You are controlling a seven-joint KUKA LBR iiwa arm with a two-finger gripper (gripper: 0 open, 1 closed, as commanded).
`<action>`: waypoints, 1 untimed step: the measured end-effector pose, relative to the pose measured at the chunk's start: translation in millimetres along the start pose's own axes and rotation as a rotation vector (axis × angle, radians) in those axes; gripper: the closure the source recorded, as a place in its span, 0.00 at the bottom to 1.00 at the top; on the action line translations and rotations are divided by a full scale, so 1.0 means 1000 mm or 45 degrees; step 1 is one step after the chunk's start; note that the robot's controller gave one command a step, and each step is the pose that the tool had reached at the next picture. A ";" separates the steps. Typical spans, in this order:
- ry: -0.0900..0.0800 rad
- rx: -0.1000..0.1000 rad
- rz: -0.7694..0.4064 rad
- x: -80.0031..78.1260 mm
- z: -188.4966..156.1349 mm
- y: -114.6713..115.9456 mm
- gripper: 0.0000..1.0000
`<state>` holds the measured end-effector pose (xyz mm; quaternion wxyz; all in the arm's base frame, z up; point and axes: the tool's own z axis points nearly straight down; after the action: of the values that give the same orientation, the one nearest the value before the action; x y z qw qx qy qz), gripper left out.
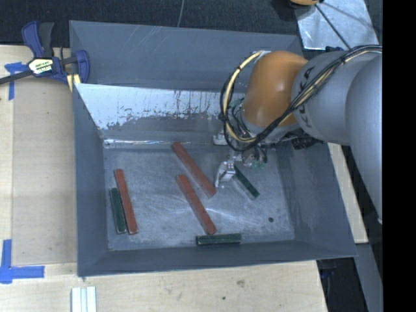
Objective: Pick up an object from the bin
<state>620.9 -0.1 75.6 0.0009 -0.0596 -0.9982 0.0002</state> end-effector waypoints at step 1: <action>-0.028 0.001 -0.087 0.010 -0.003 -0.059 1.00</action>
Offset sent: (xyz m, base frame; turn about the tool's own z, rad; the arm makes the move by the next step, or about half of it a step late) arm 0.0000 0.0000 0.0000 0.0000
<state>603.6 -57.1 78.6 -0.0101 -0.0252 -0.9996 0.0010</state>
